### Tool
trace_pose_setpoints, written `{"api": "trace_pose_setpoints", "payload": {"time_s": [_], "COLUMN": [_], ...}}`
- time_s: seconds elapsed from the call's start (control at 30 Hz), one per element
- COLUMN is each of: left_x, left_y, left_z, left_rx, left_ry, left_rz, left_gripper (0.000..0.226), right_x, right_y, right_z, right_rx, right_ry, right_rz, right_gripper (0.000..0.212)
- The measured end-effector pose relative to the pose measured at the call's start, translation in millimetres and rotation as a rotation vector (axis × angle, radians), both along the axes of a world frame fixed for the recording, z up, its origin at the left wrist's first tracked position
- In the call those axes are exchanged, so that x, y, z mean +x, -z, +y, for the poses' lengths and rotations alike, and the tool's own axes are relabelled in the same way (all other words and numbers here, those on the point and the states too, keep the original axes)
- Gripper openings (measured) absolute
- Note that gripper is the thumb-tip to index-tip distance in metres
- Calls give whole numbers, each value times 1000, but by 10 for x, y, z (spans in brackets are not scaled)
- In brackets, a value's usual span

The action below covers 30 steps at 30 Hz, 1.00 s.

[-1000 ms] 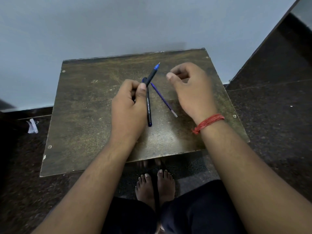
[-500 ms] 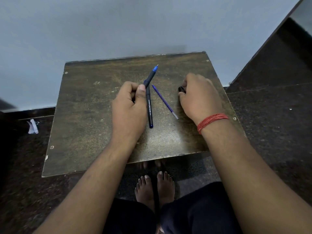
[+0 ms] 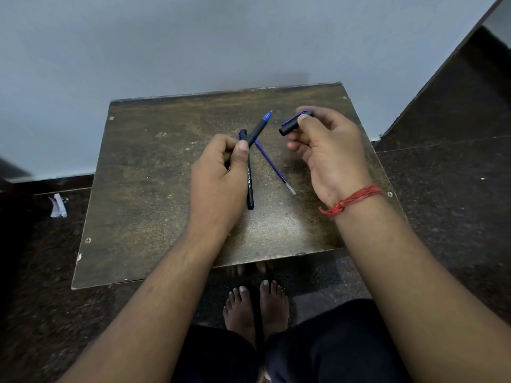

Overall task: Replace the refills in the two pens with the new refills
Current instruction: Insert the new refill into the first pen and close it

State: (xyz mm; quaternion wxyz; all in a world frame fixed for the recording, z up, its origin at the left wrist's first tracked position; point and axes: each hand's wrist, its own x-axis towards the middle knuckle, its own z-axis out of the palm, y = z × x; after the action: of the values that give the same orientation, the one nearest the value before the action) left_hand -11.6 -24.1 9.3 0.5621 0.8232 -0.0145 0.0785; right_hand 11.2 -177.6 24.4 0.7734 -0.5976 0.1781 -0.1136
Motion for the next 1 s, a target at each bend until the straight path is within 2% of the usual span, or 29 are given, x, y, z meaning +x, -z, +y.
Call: {"api": "trace_pose_setpoints", "payload": {"time_s": [0.1,0.3,0.57,0.77,1.0], "left_x": [-10,-35,-45,-34,-22], "left_y": [-2,-21,-31,-19,21], "left_z": [-11,-19,-16,-14,-9], "left_rx": [16,42,78,59,59], "left_ry": [19,56,74,67,37], "left_rz": [-15,-29,-38,-37,-50], "left_gripper": [22,18,17,17,19], "right_x": [15,25,31,-16,-53], "right_y": [5,1,33,57,27], "right_z": [-4,-39,-36,72,191], "right_rx": [154,218,136,-88,-94], "right_ry": [21,84,29,-150,-110], "right_rz": [-15,-49,-78,-104,-104], "right_gripper": [9,9,11,15,12]}}
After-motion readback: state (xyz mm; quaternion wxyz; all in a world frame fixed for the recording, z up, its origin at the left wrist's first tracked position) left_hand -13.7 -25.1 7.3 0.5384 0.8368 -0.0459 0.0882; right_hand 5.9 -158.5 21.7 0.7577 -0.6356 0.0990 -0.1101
